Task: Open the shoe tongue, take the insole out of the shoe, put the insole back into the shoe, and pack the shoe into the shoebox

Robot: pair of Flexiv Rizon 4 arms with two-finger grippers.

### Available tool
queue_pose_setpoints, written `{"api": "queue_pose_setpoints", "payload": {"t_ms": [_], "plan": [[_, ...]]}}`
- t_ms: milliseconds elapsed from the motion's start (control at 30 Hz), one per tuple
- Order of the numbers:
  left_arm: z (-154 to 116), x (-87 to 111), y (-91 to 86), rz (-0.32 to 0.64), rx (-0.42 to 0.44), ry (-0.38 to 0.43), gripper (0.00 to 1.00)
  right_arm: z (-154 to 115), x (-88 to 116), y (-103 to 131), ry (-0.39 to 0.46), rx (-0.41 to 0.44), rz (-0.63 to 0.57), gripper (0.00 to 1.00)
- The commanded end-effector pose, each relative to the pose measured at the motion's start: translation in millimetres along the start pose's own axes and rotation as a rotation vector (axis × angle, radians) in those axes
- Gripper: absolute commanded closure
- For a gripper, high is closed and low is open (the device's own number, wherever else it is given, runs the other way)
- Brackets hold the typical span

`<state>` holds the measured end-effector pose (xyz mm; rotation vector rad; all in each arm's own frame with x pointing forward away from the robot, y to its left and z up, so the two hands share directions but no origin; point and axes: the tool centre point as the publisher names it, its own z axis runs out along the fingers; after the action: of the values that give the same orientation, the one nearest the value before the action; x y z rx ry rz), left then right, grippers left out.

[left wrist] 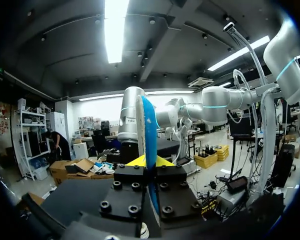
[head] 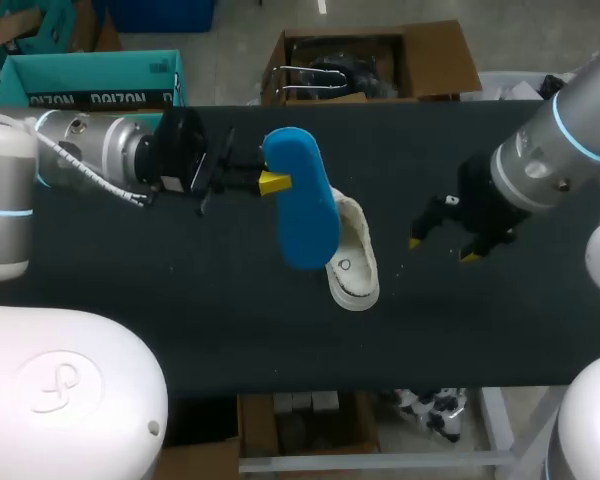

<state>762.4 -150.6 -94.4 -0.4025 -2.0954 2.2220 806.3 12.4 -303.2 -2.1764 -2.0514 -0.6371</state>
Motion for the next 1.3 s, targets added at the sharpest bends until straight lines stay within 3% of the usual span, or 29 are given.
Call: {"api": "queue_pose_setpoints", "payload": {"t_ms": [33, 233, 433, 533, 1033, 1300], "plan": [[0.1, 5.6, -8.2, -0.001, -0.021, -0.019, 1.00, 2.2, 2.8, -0.2, -0.008, -0.004, 0.002, 0.00], [0.1, 5.6, -8.2, -0.001, -0.021, -0.019, 1.00, 2.2, 2.8, -0.2, -0.008, -0.004, 0.002, 0.00], [0.1, 5.6, -8.2, -0.001, -0.021, -0.019, 1.00, -5.5, 13.0, 7.7, 0.098, 0.240, 0.413, 0.00], [0.1, 5.6, -8.2, -0.001, -0.021, -0.019, 1.00, -13.2, 23.0, 0.2, 0.167, 0.320, 0.512, 0.00], [0.1, 5.6, -8.2, -0.001, -0.021, -0.019, 1.00, -13.2, 23.0, 0.2, 0.167, 0.320, 0.512, 0.00], [-14.0, -17.7, 14.3, -0.168, -0.026, -0.125, 1.00, -13.4, 38.7, 6.0, 0.211, 0.339, 0.654, 0.00]]}}
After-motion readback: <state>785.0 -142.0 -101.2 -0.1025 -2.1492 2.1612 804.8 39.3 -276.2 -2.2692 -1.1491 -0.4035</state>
